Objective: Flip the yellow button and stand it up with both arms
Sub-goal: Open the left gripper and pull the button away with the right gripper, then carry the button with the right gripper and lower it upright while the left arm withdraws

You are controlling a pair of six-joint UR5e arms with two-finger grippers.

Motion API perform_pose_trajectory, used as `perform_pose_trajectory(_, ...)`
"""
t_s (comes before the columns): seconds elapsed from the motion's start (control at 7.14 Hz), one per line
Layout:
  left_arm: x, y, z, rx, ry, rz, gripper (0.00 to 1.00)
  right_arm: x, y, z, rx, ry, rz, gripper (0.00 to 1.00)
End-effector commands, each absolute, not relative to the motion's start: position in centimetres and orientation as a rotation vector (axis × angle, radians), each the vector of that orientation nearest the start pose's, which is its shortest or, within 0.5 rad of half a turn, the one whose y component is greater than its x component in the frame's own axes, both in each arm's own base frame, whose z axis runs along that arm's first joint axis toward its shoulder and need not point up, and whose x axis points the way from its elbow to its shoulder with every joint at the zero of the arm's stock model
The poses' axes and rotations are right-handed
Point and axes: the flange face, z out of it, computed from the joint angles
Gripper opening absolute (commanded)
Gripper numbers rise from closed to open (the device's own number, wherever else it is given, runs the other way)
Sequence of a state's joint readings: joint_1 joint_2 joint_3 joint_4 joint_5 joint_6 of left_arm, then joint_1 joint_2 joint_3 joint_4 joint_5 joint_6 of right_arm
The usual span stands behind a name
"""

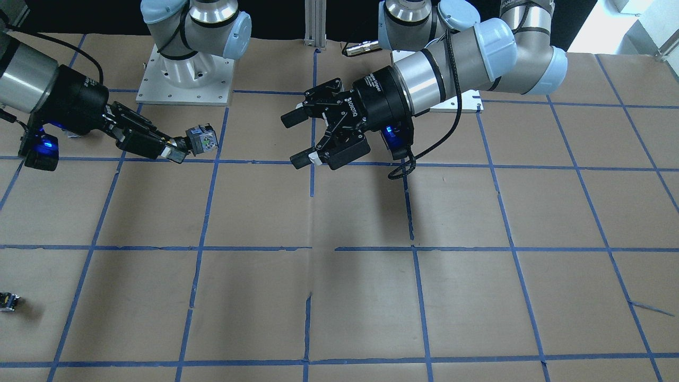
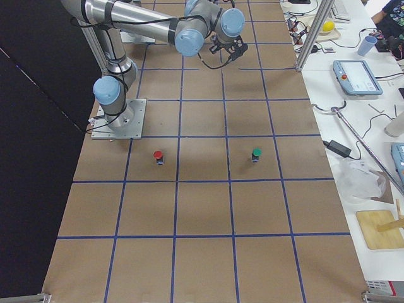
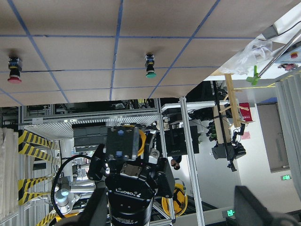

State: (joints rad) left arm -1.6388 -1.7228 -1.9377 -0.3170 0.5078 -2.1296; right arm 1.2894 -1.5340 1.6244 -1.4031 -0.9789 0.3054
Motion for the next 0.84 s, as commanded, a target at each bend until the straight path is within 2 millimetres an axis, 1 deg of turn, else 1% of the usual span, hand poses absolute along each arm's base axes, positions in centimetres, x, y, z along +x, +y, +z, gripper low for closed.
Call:
perform_pose_trajectory(0.0, -25.5, -50.2, 40.7, 1.359, -1.477, -0.585, 0.94, 3.4, -50.0, 45.9, 0.019, 2.682, 0.098, 0.06)
perform_pose_trajectory(0.14, -25.3, -50.5, 40.0, 1.344, -1.517, -0.525, 0.94, 2.2, -49.5, 45.9, -0.205, 2.754, 0.073, 0.05)
perform_pose_trajectory(0.28, -25.4, -50.8, 39.3, 1.316, -1.567, -0.481, 0.94, -0.4, -49.7, 45.7, -0.309, 2.779, 0.030, 0.06)
perform_pose_trajectory(0.42, -25.8, -50.8, 38.5, 1.307, -1.635, -0.448, 0.94, -3.5, -49.6, 45.2, -0.665, 2.716, -0.063, 0.05)
perform_pose_trajectory(0.56, -26.6, -50.4, 37.8, 1.316, -1.754, -0.382, 0.94, -7.5, -49.1, 44.3, -0.887, 2.655, -0.133, 0.06)
perform_pose_trajectory(0.7, -26.8, -50.1, 38.2, 1.314, -1.916, -0.341, 0.95, -10.5, -48.7, 43.2, -1.063, 2.614, -0.208, 0.06)
